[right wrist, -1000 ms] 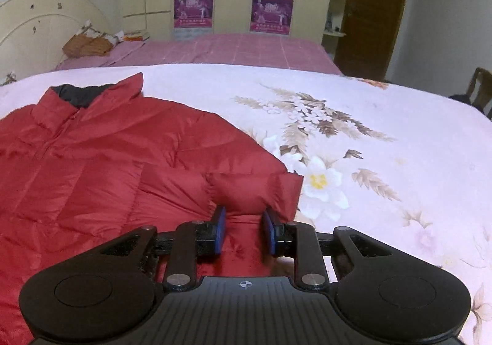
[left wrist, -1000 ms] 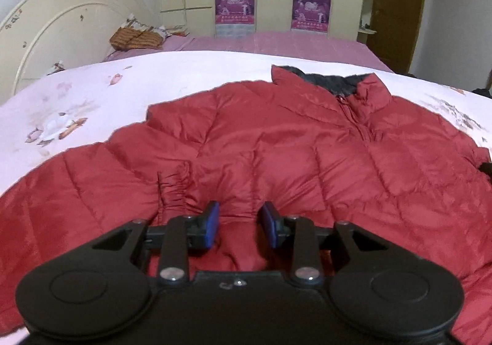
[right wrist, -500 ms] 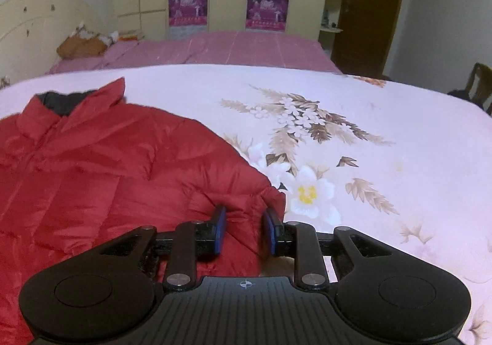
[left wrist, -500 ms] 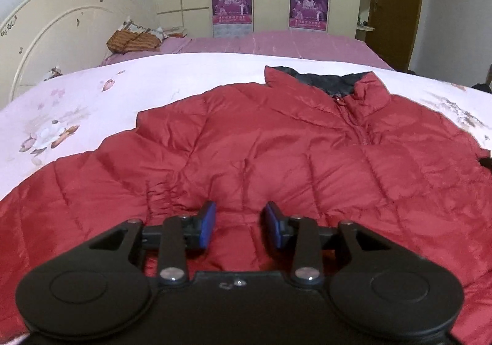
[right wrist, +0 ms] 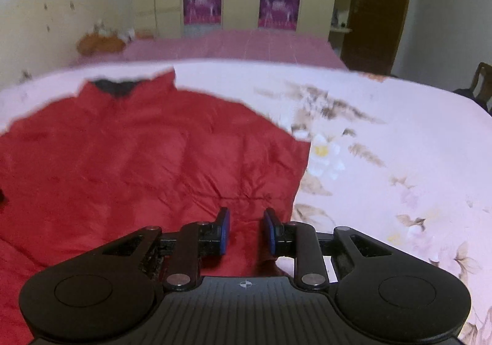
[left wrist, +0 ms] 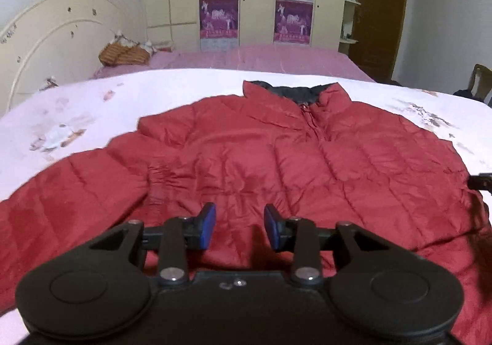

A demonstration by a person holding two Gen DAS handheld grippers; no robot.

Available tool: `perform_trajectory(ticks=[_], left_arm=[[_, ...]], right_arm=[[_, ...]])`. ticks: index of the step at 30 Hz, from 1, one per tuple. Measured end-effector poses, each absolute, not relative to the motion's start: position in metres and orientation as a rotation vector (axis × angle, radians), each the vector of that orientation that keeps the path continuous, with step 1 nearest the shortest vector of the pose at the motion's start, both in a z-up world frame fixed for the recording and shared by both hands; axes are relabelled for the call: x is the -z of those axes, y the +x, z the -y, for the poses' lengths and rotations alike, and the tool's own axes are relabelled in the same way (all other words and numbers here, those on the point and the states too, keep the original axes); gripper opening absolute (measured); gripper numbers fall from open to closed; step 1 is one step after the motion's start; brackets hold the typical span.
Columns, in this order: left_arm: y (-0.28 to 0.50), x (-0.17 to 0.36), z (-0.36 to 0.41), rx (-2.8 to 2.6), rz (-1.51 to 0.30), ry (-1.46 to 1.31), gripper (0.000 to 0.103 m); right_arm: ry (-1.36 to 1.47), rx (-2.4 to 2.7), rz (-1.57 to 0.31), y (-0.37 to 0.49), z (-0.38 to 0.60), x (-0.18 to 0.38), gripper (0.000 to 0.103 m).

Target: Fold large clothes

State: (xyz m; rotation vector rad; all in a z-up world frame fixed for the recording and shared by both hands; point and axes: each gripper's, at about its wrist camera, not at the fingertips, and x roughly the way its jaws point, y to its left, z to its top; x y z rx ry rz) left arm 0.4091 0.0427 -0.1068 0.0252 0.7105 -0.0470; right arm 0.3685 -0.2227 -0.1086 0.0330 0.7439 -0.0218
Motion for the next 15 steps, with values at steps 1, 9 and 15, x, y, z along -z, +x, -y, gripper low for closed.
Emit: perform_trajectory(ticks=[1, 9, 15], left_arm=[[0.408, 0.110, -0.043, 0.048, -0.724, 0.025, 0.034], [0.411, 0.122, -0.048, 0.032, -0.754, 0.021, 0.035], [0.414, 0.131, -0.051, 0.044, -0.770, 0.037, 0.036]], right_arm=[[0.035, 0.019, -0.754, 0.362, 0.221, 0.109, 0.025], [0.000, 0.041, -0.812, 0.361, 0.203, 0.122, 0.025], [-0.029, 0.042, -0.838, 0.360, 0.196, 0.132, 0.025]])
